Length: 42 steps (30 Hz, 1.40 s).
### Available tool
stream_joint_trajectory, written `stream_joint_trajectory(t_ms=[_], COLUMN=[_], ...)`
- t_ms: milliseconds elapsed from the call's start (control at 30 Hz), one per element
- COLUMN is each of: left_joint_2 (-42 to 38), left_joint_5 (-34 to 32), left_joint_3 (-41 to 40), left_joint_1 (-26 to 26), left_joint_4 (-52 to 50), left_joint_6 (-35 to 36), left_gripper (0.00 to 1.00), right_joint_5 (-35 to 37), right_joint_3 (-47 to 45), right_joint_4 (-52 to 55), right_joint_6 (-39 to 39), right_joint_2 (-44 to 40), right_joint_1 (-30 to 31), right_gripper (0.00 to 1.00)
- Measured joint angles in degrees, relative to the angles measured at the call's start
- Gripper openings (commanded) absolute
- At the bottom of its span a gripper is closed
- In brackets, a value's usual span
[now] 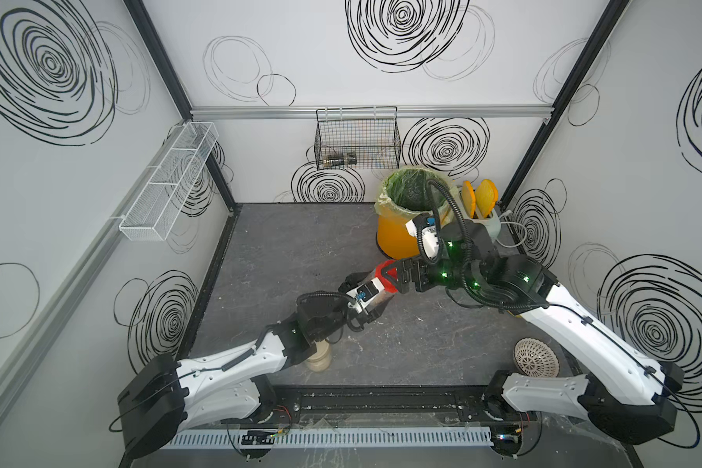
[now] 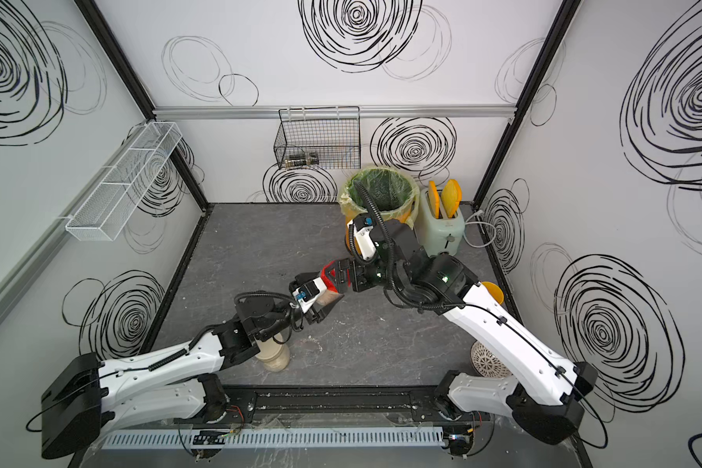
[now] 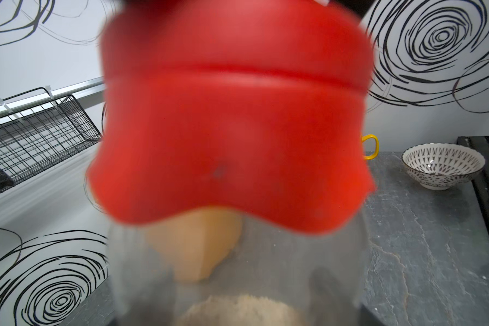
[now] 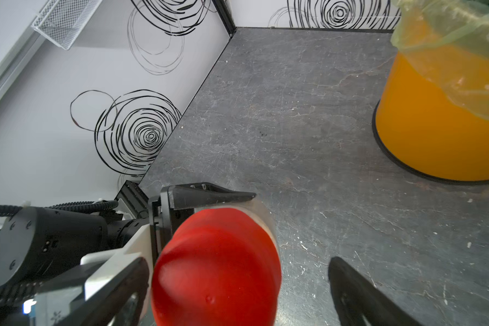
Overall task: Empty expired oatmeal from jars
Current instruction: Unscrew the lid from the jar.
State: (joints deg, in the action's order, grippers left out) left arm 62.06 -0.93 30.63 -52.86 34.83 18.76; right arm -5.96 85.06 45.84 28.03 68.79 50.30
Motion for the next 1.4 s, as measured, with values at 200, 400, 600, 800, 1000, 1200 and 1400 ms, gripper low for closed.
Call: stream_joint_trajectory(t_ms=[200, 400, 600, 800, 1000, 1200, 1400], left_joint_2=[-0.02, -0.02, -0.35, -0.66, -1.57, -3.56, -6.54], left_joint_5=[-0.15, -0.24, -0.20, -0.13, 0.33, 2.43, 6.45], left_joint_3=[0.00, 0.00, 0.00, 0.00, 0.02, 0.04, 0.07], left_joint_1=[-0.39, -0.39, -0.39, -0.39, -0.39, -0.39, -0.81], left_joint_4=[0.04, -0.20, 0.00, -0.20, -2.62, -5.70, -8.85], left_joint_6=[0.31, 0.28, 0.28, 0.26, -0.35, -0.92, -1.38], left_gripper=[0.70, 0.70, 0.70, 0.69, 0.69, 0.70, 0.70], right_joint_5=[1.14, 1.53, 1.97, 2.01, 0.20, -5.95, -12.07], right_joint_3=[1.03, 1.05, 0.48, -0.15, -0.63, -2.78, -5.84], right_joint_4=[0.00, -0.04, 0.02, -0.11, -0.24, -1.18, -2.08], right_joint_6=[0.00, -0.24, -0.87, -1.73, -4.92, -12.76, -22.32], right_joint_2=[0.09, 0.37, 0.98, 1.36, 1.33, -0.31, -4.04], right_joint_1=[2.58, 2.93, 2.97, 2.82, 2.03, 0.66, -0.39], right_gripper=[0.91, 0.84, 0.85, 0.71, 0.58, 0.55, 0.51])
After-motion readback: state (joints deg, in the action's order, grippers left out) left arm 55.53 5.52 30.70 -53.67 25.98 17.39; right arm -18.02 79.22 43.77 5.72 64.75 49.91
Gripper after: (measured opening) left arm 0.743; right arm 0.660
